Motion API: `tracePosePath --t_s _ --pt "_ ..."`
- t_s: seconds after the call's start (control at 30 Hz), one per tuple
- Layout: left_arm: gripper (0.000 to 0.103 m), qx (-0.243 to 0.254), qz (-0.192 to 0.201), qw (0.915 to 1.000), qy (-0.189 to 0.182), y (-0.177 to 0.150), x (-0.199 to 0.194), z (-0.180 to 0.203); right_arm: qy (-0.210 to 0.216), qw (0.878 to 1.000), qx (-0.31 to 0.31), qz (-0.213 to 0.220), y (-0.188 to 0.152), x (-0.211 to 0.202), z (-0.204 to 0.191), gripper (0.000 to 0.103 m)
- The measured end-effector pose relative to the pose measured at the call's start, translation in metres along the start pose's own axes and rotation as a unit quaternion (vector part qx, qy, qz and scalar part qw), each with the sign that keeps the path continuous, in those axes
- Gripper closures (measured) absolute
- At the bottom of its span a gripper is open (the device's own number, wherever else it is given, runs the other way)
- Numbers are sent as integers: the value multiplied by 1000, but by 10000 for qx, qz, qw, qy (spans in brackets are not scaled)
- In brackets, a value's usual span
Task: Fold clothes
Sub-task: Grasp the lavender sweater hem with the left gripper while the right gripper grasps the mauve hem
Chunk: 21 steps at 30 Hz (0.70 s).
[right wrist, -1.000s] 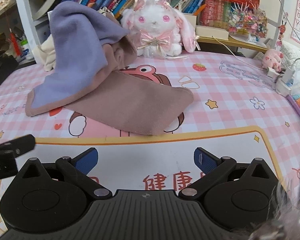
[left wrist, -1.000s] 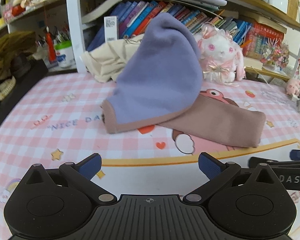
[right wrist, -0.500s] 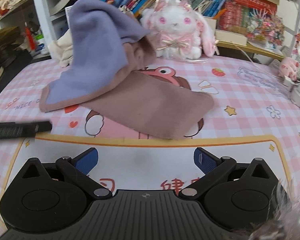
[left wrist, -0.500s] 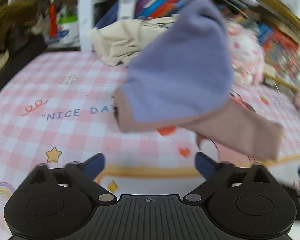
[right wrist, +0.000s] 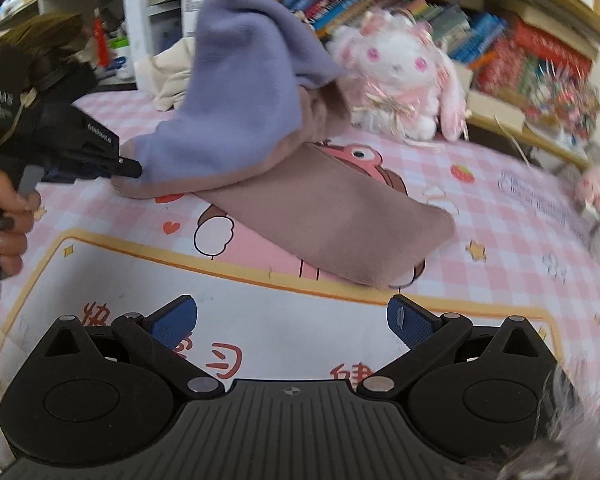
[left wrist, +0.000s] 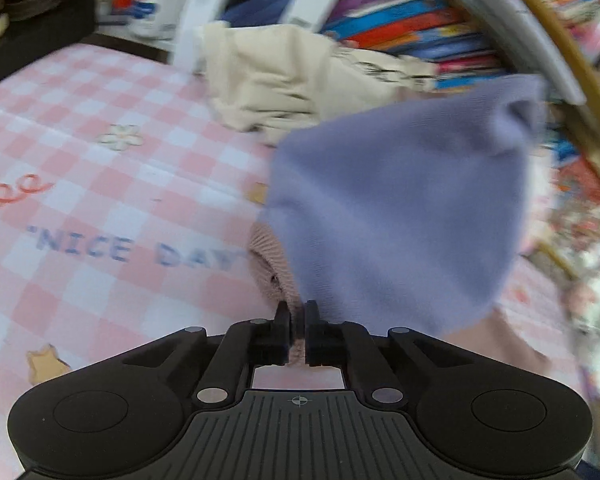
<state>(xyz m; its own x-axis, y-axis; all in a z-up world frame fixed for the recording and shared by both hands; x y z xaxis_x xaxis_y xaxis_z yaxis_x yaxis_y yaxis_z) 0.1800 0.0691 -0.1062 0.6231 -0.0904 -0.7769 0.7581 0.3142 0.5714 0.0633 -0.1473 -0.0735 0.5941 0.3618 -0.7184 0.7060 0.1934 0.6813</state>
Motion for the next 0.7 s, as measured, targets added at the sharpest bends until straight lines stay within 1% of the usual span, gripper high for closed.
tracePosePath --t_s 0.1,0.17,0.27,0.33,0.37,0.4,0.43,0.47,0.5,0.53,0.57,0.6,0.63,0.67,0.7 --pt "99 168 -57 9978 -638 -21 -27 37 69 9998 -177 7 3 1 -4 0" --pt "99 370 -131 9937 -1049 -39 -44 65 190 9996 -212 1 4 3 -7 0" --pt "99 958 -191 9837 -1511 -68 -67 105 330 9990 -303 38 4 4 -13 0" --pt "98 1403 -195 9742 -1757 -86 -81 127 346 9983 -460 54 2 4 -16 0" --pt "97 1577 -212 9700 -1836 -92 -86 133 330 9979 -551 70 2 4 -17 2" --pt "95 1705 -222 9674 -1862 -96 -89 135 359 9973 -610 167 2 2 -16 6" --pt "93 1818 -217 9657 -1839 -98 -91 136 343 9971 -646 218 1 1 -14 12" --pt "92 1941 -166 9655 -1730 -99 -93 132 282 9968 -721 192 0 2 -11 33" --pt "89 2104 -82 9645 -1594 -99 -95 127 167 9965 -815 115 -2 4 -8 44" --pt "82 2288 43 9626 -1449 -101 -98 122 67 9961 -877 35 -3 6 -3 63" --pt "76 2502 220 9593 -1292 -104 -103 115 41 9964 -845 0 -5 7 3 73" --pt "59 2713 397 9550 -1134 -106 -108 109 27 9968 -798 -28 -6 8 8 81" --pt "48 2949 589 9492 -924 -109 -111 101 53 9974 -721 8 -5 7 12 83" --pt "39 3239 775 9406 -663 -115 -111 94 86 9979 -639 54 -4 6 15 86" --pt "38 3550 928 9293 -421 -121 -110 88 129 9980 -576 211 0 1 17 88"
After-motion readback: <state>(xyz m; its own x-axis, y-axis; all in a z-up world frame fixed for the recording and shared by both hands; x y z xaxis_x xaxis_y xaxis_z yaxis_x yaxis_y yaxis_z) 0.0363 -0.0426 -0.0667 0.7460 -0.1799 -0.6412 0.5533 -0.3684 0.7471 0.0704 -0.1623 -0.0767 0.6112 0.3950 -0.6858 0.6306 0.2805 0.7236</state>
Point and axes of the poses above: each gripper's, at about its wrist camera, not at the fingertips, and x roughly the way its jaws point, z to its right, y to its top, the point moved 10 cm from there along x, roughly the way its jaws point, and after that the axes turned 15 degrees about y, right-handed, at the moved point
